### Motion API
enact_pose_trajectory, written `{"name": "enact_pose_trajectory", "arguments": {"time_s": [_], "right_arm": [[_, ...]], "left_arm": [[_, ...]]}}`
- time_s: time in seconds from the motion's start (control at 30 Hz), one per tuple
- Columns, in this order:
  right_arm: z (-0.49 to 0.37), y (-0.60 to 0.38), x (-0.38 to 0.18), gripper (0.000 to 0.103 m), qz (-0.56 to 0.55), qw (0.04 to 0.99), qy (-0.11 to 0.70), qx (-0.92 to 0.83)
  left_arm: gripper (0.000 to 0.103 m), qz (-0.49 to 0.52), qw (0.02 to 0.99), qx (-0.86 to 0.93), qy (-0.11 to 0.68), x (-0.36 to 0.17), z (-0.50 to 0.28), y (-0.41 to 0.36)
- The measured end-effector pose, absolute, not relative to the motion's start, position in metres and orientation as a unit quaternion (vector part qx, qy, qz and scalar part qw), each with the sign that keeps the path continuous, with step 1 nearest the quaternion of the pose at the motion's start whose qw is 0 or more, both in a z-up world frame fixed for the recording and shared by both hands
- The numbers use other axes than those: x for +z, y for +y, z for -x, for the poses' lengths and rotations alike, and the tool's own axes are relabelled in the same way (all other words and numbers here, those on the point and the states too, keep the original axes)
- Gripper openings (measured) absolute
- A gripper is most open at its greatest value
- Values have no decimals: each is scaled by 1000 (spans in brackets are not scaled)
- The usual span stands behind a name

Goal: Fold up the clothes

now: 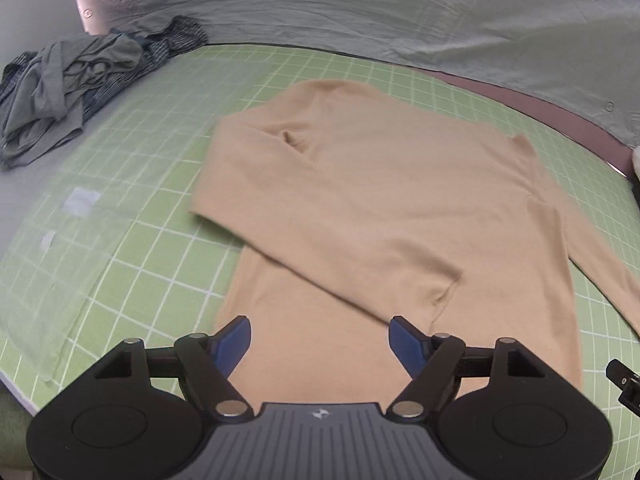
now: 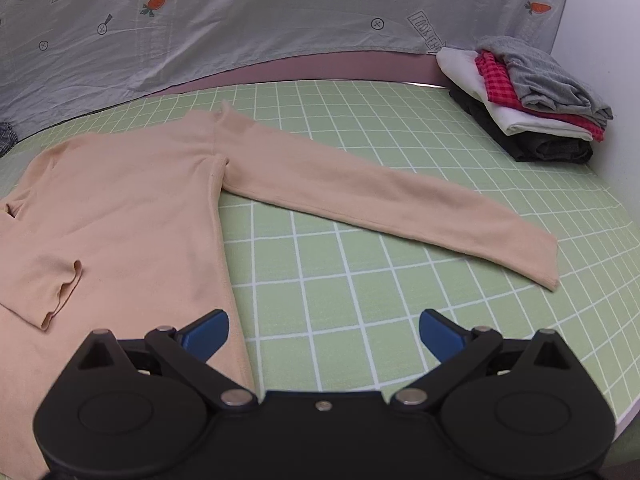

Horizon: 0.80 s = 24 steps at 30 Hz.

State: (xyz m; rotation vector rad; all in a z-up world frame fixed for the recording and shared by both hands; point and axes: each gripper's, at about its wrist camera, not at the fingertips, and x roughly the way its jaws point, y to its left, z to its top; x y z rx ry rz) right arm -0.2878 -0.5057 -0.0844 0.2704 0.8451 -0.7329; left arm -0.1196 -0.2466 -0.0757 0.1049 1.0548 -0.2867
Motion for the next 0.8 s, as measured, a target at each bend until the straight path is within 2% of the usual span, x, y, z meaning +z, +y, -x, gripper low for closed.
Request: {"name": "enact_pose_trajectory", "arguments": {"time_s": [0.07,0.3,0.47,0.57,0.73,0.8], "right_arm": [[275,-499,-81,102,-116,844,396,-344],[219,-459,-79,98,-109,862,399,-292],[183,-418,-90,87,-105,867,417,-253],[164,-404,-94,80,-121,864,422,-245],[139,-388,-98,55,-153,861,422,-239],[132,-382,-100,51,-164,860,422,-233]], "left_arm": [[83,-45,854,-111,506,-77,116,-225],[86,-48,846,-76,525,-86,96,-171],[86,-57,841,-86,531,-92,76,-150],[86,-69,839,-100,531,-95,61,-143],[86,-89,836,-120,528,-98,35,-133],[86,-93,836,-125,526,-99,28,-130]]}}
